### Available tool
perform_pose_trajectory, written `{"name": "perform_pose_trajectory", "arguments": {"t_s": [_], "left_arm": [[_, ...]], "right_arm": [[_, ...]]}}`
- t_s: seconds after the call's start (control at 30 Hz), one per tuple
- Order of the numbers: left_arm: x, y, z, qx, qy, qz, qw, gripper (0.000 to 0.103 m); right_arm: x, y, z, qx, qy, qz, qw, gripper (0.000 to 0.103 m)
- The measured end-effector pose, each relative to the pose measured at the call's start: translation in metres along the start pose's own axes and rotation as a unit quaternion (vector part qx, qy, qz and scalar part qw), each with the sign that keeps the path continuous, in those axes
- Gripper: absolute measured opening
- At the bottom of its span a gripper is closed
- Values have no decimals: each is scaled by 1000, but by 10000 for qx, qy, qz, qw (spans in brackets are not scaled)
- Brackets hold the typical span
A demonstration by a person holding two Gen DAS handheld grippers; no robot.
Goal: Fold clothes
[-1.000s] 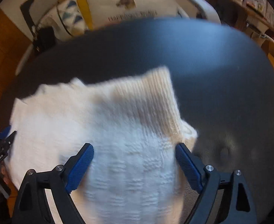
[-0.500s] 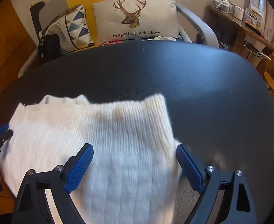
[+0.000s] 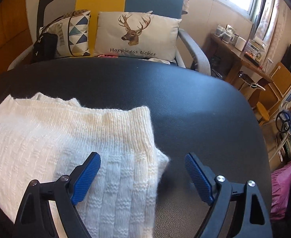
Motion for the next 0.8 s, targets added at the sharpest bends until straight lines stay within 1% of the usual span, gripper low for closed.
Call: {"name": "perform_pose_trajectory", "arguments": {"t_s": [0.03,0.07,0.1,0.13,0.17,0.2,0.3,0.37,0.4,0.43,0.5,0.53,0.57,0.6,0.67,0.7,0.73,0.77,0.8], "left_arm": [[4,-2,0,22,72,-14,10000,82],[8,-4,2,29,127,-46,9999,82],[9,-7,1,31,165,-116,9998,82],[9,-11,0,36,184,-185,9997,82],[8,-14,-2,56,162,-241,9996,82],[8,-17,-4,102,164,-263,9995,82],[12,-24,-8,255,240,-317,9989,82],[14,-26,-7,310,271,-312,9987,82],[15,-26,-7,310,296,-266,9987,82],[18,-24,-7,307,350,-158,9988,82],[24,-19,-8,290,481,71,9984,82],[28,-14,-10,211,588,153,9979,82],[29,-9,-11,26,619,49,9981,82],[26,-4,-11,-186,566,-103,9982,82],[16,2,-6,-433,353,-316,9979,82],[9,5,-1,-527,164,-369,9978,82],[2,10,4,-641,11,-369,9973,82],[-2,15,7,-742,-97,-367,9965,82],[-2,20,9,-819,-98,-364,9959,82]], "right_arm": [[0,1,-1,38,13,181,9998,89],[-3,0,-3,246,56,693,9973,89],[-6,-1,-5,467,100,1227,9913,89],[-11,-5,-8,742,84,1719,9823,89],[-14,-6,-10,949,75,2072,9737,89],[-16,-7,-11,1021,70,2171,9708,89],[-11,-8,-9,965,131,2006,9748,89],[-1,-6,-2,869,206,1720,9810,89],[5,-2,3,791,265,1697,9820,89],[14,3,10,742,347,1690,9822,89],[34,10,10,583,750,1469,9846,89],[42,9,8,536,879,1276,9865,89],[42,5,8,592,905,1278,9859,89],[41,2,9,656,923,1296,9851,89],[36,-1,8,593,959,1093,9876,88],[31,-1,9,616,955,956,9889,88],[24,0,11,635,873,938,9897,88],[17,6,13,582,772,1091,9893,88],[11,12,16,524,669,1257,9884,88]]}}
Point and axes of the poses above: each gripper's, at about its wrist camera, not at the fingertips, and x roughly the way its jaws point, y to its left, z to its top, the point moved 5 cm from there along x, roughly the way its jaws point, and after that the axes turned 7 degrees about -z, right-handed, at the moved point
